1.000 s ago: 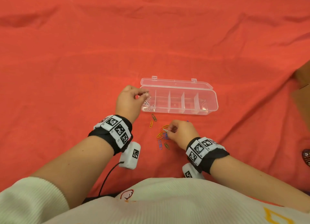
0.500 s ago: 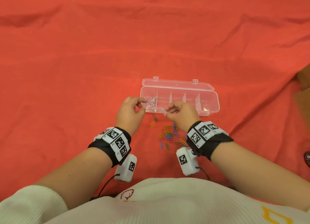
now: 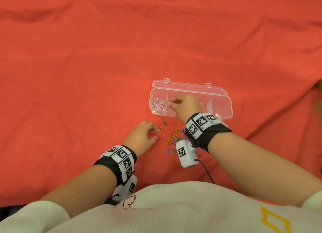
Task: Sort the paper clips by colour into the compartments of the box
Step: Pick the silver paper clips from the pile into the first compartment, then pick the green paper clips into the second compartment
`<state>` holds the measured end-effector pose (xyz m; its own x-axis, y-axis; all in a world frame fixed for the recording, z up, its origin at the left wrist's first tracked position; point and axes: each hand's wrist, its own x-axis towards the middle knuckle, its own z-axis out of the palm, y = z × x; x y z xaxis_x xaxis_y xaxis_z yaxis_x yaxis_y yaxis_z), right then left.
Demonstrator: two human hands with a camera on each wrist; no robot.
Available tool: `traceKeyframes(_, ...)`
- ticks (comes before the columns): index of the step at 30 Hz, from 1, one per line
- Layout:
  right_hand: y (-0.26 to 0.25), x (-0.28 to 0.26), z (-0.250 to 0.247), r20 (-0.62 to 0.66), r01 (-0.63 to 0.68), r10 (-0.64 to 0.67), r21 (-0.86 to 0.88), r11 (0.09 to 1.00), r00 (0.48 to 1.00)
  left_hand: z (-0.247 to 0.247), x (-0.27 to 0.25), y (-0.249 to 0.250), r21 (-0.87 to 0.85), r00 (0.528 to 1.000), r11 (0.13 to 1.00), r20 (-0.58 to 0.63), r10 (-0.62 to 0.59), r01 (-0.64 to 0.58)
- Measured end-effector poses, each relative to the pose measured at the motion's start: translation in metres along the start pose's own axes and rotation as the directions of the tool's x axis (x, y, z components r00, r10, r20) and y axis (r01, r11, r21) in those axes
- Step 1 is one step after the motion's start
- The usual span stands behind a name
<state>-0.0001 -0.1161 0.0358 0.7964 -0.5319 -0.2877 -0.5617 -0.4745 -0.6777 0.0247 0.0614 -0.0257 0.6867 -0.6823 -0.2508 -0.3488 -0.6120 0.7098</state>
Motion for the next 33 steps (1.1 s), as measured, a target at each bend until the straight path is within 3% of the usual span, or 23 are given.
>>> traceKeyframes(4, 0.015, -0.021, -0.015, -0.032, 0.061, -0.062, -0.051, 0.997, 0.998, 0.003, 0.004, 0.004, 0.0, 0.999, 1.0, -0.037, 0.001, -0.001)
traceKeyframes(9, 0.05, -0.043, -0.02, 0.091, 0.013, 0.004, -0.187, 0.982, 0.996, 0.008, 0.016, 0.013, 0.063, 0.999, 0.998, -0.049, -0.002, 0.005)
traceKeyframes(12, 0.072, -0.046, -0.018, 0.158, -0.043, 0.092, -0.292, 0.956, 0.983, 0.013, 0.025, 0.015, 0.201, 0.999, 0.979, 0.0, 0.042, -0.041)
traceKeyframes(15, 0.087, -0.05, -0.016, 0.145, -0.042, 0.093, -0.325, 0.945, 0.985, 0.018, 0.029, 0.02, 0.446, 0.993, 0.888, 0.091, 0.082, -0.114)
traceKeyframes(18, 0.097, -0.052, -0.014, 0.136, -0.041, 0.092, -0.336, 0.941, 0.986, 0.022, 0.026, 0.024, 0.53, 0.989, 0.838, 0.125, 0.075, -0.131)
traceKeyframes(22, 0.103, -0.051, -0.01, 0.121, -0.04, 0.083, -0.325, 0.945, 0.989, 0.029, 0.02, 0.026, 0.532, 0.985, 0.831, 0.135, 0.108, -0.164)
traceKeyframes(26, 0.104, -0.047, -0.013, 0.051, -0.076, 0.097, -0.314, 0.946, 0.994, 0.034, 0.02, 0.023, 0.406, 0.983, 0.898, 0.135, 0.126, -0.171)
traceKeyframes(31, 0.102, -0.044, -0.012, 0.122, -0.014, 0.055, -0.313, 0.95, 0.991, 0.036, 0.022, 0.029, 0.314, 0.994, 0.949, -0.098, 0.048, -0.015)
traceKeyframes(33, 0.1, -0.043, -0.008, 0.135, -0.026, 0.074, -0.329, 0.944, 0.988, 0.035, 0.024, 0.03, 0.301, 0.99, 0.952, -0.139, -0.006, 0.048)
